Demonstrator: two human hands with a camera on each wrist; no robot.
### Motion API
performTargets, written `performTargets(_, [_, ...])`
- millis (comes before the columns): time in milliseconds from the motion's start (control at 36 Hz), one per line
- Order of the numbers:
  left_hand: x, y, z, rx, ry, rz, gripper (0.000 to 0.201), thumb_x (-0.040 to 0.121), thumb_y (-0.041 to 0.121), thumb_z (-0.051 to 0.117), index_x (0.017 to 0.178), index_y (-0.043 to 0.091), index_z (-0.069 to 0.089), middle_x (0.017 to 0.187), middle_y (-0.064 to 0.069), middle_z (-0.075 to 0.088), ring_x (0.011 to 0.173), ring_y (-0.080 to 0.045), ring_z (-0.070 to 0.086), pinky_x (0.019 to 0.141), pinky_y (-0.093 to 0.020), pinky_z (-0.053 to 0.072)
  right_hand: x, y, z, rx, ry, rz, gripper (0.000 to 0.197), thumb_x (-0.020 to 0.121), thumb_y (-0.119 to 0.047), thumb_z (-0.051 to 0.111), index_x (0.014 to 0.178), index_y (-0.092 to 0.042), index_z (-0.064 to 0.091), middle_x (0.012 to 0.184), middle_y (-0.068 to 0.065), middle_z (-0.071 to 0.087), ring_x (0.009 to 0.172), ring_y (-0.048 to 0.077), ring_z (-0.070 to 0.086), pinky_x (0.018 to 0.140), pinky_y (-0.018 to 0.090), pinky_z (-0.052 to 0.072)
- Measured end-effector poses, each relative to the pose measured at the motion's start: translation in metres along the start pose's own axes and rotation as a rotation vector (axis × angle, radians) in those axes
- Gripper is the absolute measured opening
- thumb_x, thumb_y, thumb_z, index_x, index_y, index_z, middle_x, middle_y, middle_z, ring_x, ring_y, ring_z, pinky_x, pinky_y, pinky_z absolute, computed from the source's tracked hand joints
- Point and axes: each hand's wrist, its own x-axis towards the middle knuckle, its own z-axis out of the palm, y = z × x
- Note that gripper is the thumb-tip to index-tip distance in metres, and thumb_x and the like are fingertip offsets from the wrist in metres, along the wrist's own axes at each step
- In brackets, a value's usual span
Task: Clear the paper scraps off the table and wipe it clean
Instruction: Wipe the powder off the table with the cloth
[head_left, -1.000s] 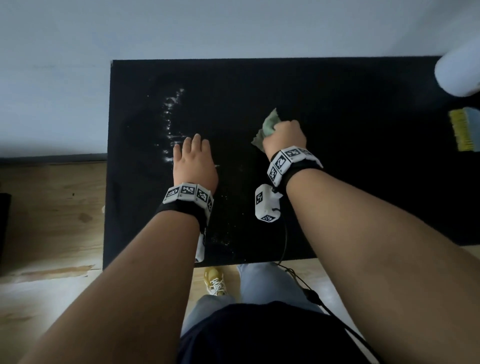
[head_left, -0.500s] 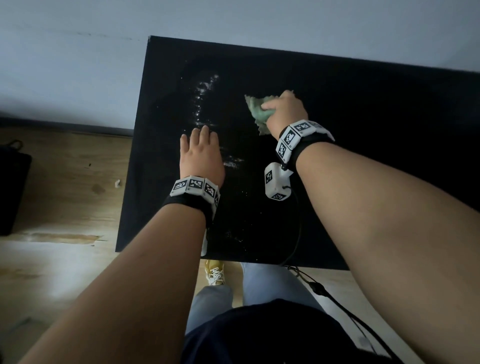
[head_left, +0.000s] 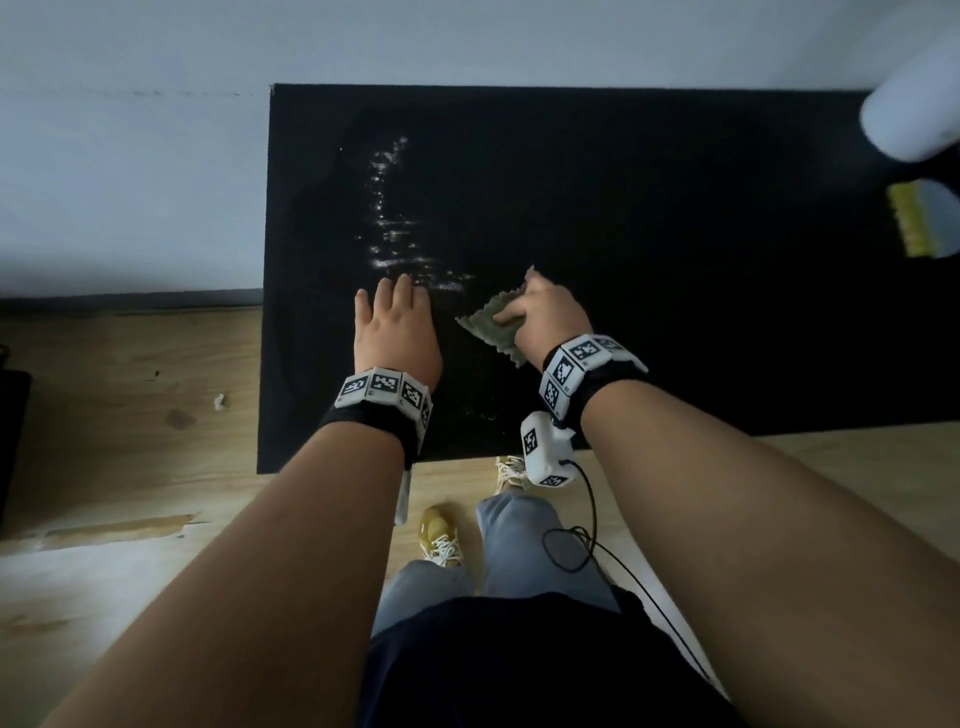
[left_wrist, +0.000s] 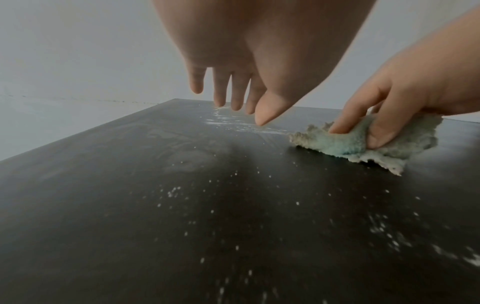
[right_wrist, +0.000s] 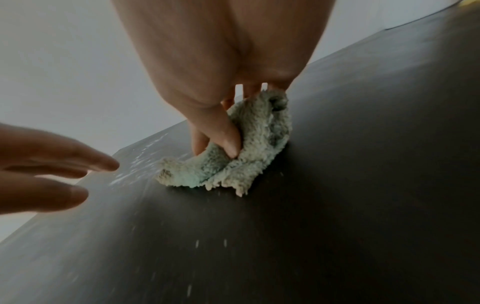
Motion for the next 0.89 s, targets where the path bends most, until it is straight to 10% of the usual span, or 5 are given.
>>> performTargets(83, [-0.015,-0.001,-0.001,0.005,-0.004,0.017,0.053,0.093,0.015,0.044,0.145,0.012,0.034,0.156,-0.007,0.025,0.145,-0.025,0.016,0.12,-0.047,0.008,-0.037,0.005,0.014,-0.104,0.045,-0.115,0.036,0.086,-0.008,0.055,0.111,-0.028,0.071,0.148,0.008,0.04,0.13,0.03,0.043,0.106,0.039,0.04])
performTargets(361, [-0.051,-0.002,-0.003,0.029,-0.014,0.007,0.051,0.093,0.013,0.042,0.143,0.012,0.037,0.156,-0.008,0.025,0.144,-0.027,0.018,0.12,-0.047,0.01,-0.08,0.012,0.036,-0.018,-0.038,-0.066,0.033,0.086,-0.015,0.066,0.118,-0.02,0.067,0.149,0.007,0.039,0.13,0.024,0.045,0.107,0.034,0.039])
performTargets(445, [-0.059,0.001,-0.004,0.031,-0.012,-0.013,0.051,0.092,0.011,0.042,0.143,0.011,0.037,0.156,-0.008,0.025,0.144,-0.027,0.019,0.12,-0.046,0.01,-0.088,0.021,0.033,0.054,0.122,-0.086,0.032,0.087,-0.008,0.058,0.107,-0.027,0.072,0.139,0.001,0.046,0.127,0.02,0.046,0.101,0.025,0.038])
performTargets(583, [-0.069,0.007,0.001,0.019,-0.033,-0.045,0.051,0.093,0.012,0.044,0.143,0.012,0.036,0.155,-0.007,0.026,0.144,-0.027,0.019,0.12,-0.047,0.011,-0.092,0.044,0.011,-0.056,0.397,0.132,0.039,0.088,-0.007,0.05,0.119,-0.026,0.066,0.127,0.009,0.047,0.118,0.029,0.047,0.094,0.04,0.047])
performTargets(889, [-0.096,0.01,0.015,0.018,-0.063,-0.108,0.054,0.093,0.014,0.046,0.146,0.013,0.033,0.157,-0.006,0.024,0.145,-0.025,0.017,0.12,-0.047,0.011,-0.11,0.032,0.042,-0.15,0.151,-0.004,0.044,0.088,-0.01,0.056,0.129,-0.024,0.06,0.142,0.011,0.038,0.139,0.032,0.027,0.102,0.039,0.042])
